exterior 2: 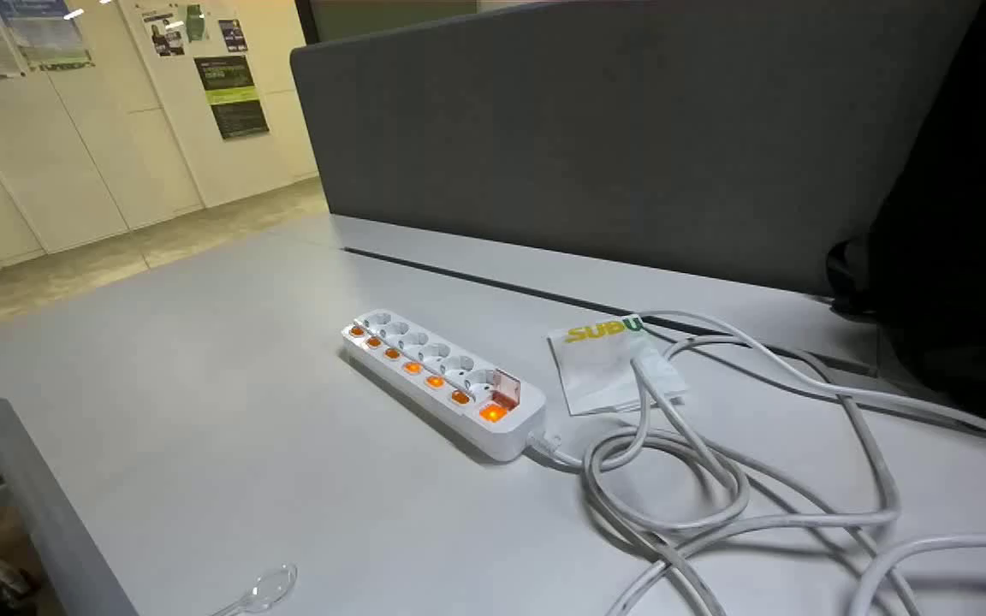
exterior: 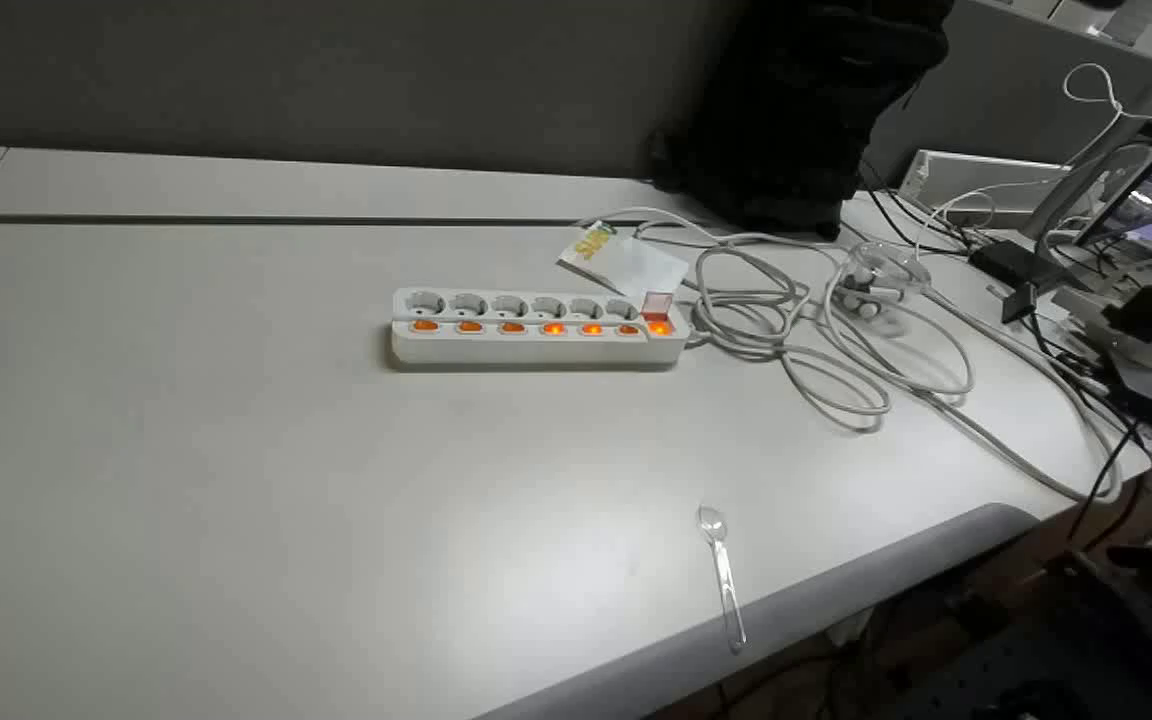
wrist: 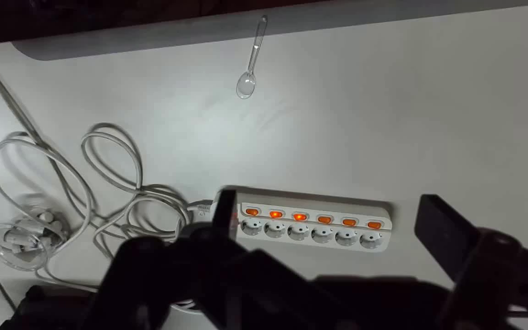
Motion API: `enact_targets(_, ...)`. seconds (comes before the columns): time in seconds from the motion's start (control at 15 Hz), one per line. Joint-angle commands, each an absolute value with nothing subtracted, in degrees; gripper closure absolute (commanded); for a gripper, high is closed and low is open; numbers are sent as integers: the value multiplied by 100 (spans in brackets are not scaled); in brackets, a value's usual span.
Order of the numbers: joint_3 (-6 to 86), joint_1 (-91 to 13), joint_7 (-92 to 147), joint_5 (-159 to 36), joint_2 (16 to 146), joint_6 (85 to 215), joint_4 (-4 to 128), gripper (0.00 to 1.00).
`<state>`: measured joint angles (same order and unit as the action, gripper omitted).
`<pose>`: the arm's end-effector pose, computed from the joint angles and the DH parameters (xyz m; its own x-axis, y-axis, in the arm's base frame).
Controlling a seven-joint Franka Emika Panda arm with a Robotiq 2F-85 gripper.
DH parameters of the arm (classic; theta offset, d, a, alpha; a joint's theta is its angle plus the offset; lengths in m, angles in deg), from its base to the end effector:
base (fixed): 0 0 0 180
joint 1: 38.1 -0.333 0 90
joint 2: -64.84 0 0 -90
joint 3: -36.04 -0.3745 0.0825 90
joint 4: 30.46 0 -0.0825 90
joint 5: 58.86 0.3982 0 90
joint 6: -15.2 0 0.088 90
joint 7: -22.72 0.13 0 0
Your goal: Turn on the third switch from the left of the white adaptor.
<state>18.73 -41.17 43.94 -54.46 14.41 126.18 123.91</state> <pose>0.2579 0.1110 0.4891 0.9807 -0.1228 0.1522 -0.1401 -0.9841 0.1089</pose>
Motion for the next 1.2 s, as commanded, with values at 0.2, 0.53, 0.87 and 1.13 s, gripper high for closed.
enact_targets(0.2, 1925, -4176, 4434, -5495, 1457, 12609, 12381, 0)
enact_targets(0.53, 1925, -4176, 4434, -5495, 1457, 12609, 12381, 0)
enact_targets(0.87, 1925, -4176, 4434, -5495, 1457, 12609, 12381, 0)
enact_targets(1.13, 1612, -3832, 4968, -5871, 1417, 13302, 12427, 0)
